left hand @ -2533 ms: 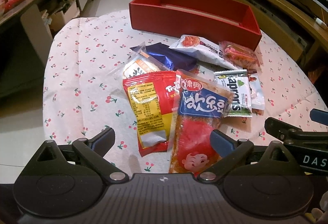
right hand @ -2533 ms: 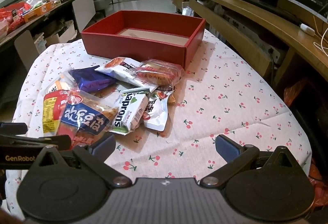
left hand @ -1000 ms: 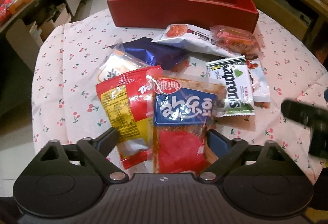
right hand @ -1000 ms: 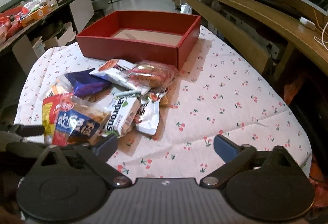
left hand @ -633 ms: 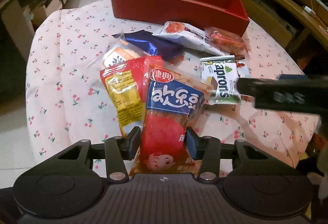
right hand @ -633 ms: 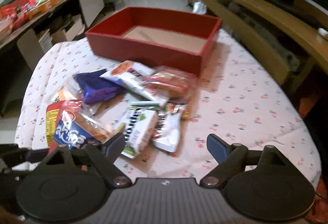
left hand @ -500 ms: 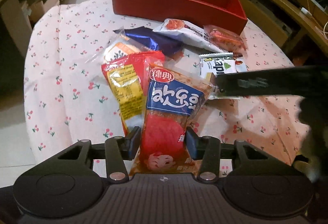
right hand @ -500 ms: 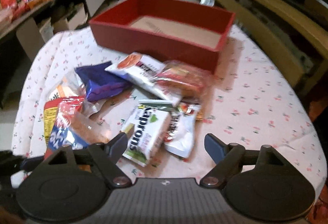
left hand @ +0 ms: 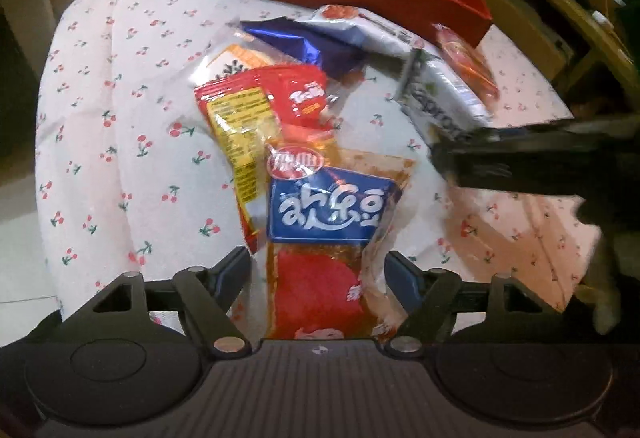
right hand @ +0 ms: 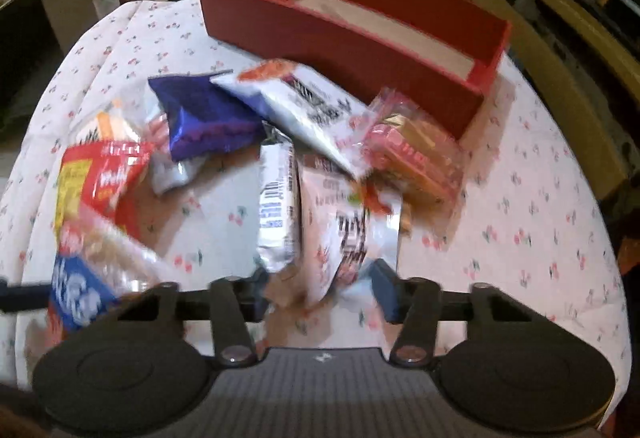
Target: Organize snacks
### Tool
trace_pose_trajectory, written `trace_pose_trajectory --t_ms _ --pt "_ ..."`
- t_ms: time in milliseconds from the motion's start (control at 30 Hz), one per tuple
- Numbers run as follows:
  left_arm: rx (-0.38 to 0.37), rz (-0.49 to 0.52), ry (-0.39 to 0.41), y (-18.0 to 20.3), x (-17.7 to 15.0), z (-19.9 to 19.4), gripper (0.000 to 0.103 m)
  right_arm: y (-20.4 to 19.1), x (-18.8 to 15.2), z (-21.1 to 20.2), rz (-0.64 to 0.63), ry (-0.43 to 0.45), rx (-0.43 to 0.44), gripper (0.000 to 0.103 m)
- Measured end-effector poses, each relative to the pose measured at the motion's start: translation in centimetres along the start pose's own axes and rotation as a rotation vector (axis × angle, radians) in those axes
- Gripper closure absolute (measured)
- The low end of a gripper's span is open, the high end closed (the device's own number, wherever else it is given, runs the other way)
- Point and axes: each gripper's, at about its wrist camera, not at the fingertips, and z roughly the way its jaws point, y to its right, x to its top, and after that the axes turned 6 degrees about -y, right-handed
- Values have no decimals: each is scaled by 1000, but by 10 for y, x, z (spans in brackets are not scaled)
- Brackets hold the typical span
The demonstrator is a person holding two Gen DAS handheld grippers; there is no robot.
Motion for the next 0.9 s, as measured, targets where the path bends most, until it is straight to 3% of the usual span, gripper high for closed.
trace_pose_trajectory --t_ms 67,133,333,400,467,633,733,833,900 --pt "-8 -10 1 -1 0 0 28 8 -4 -9 22 -16 65 76" --pt "-13 -15 0 -2 0 -1 28 16 -12 -15 34 -22 90 82" --pt "-22 -20 -6 -3 0 -2 25 18 -22 -28 -17 -40 61 83" --pt "-27 -20 -10 -2 0 -2 22 13 -17 -32 -69 -39 51 73" --pt "-32 -20 -13 -3 1 -2 20 6 -10 -33 -110 -34 14 44" --pt "-35 -46 -12 -9 1 -1 19 -10 8 -48 -223 61 -41 41" --pt "-29 -35 -12 -5 1 0 18 -30 17 -30 -318 41 -75 41" --pt "-20 -16 -14 -1 1 0 20 -30 20 -3 -281 -41 -57 80" --pt "-11 -9 -12 0 2 0 26 -27 15 -10 -270 -25 -22 82"
